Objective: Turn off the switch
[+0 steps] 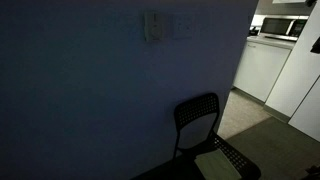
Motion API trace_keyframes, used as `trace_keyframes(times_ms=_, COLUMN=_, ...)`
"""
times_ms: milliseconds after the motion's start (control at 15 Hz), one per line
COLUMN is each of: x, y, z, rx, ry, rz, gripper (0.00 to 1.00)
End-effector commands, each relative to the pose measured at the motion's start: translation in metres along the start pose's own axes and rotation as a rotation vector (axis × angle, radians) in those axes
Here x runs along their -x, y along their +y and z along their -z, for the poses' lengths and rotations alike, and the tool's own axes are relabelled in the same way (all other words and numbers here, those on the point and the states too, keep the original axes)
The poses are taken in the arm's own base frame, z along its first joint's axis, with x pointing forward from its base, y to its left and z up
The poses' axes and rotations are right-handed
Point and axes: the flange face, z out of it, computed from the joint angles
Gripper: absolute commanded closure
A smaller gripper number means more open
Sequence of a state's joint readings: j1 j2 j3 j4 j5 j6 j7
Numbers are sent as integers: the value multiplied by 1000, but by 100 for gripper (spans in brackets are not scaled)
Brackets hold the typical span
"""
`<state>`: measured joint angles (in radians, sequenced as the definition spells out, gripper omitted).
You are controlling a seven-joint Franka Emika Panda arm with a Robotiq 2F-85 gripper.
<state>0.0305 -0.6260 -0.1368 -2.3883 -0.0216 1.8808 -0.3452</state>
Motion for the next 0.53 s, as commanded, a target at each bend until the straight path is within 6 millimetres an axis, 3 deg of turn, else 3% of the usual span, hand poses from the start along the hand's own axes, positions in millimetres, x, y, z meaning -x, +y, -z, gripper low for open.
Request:
trace_keyframes(times_ms=0, x=0, y=0, z=0, rx=0, ry=-1, rz=0, gripper=0)
trace_keyframes(times_ms=467, x=-28, y=-12, z=-9, rx=13, ry=-68, rz=231, gripper=0)
